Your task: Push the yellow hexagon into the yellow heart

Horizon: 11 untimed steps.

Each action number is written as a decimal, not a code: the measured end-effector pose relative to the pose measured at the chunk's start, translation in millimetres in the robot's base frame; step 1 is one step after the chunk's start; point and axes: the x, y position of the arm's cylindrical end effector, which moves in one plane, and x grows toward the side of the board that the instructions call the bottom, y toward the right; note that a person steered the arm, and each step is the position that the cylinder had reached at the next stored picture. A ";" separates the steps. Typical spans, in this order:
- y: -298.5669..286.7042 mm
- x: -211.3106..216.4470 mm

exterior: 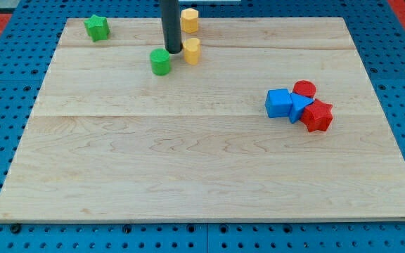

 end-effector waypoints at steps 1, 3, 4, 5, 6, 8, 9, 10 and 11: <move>63.7 -57.7; 57.3 -92.7; -17.1 -71.9; -62.0 15.6; -82.7 -11.6; -114.4 -95.7; -87.4 -95.7; 29.0 -84.6; 126.3 -78.9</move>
